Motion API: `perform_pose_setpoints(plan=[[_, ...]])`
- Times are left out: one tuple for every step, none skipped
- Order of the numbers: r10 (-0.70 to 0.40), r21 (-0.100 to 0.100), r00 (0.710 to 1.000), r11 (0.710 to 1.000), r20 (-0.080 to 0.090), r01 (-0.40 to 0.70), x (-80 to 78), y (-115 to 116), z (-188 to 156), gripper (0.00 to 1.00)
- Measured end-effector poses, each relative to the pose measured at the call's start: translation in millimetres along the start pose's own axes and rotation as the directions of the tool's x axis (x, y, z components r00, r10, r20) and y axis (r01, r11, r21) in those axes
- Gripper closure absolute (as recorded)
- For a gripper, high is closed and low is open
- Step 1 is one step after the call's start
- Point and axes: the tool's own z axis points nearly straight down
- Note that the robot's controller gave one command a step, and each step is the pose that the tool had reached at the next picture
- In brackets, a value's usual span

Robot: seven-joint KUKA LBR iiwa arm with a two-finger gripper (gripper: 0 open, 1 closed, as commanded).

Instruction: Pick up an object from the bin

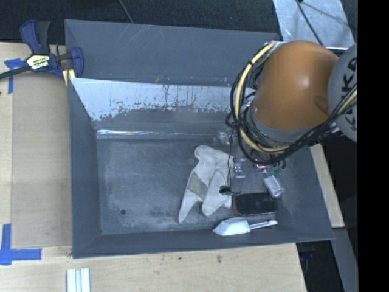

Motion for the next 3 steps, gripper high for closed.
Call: perform_pose_setpoints(plan=[[0.0,-0.001,1.0,1.0,0.009,0.0,-1.5,0,-4,0.0],[0.07,-0.001,0.997,0.998,0.013,-0.07,-24.1,-4,33,0.0],[0.02,0.0,1.0,1.0,0.007,-0.02,-29.9,-10,64,0.0]])
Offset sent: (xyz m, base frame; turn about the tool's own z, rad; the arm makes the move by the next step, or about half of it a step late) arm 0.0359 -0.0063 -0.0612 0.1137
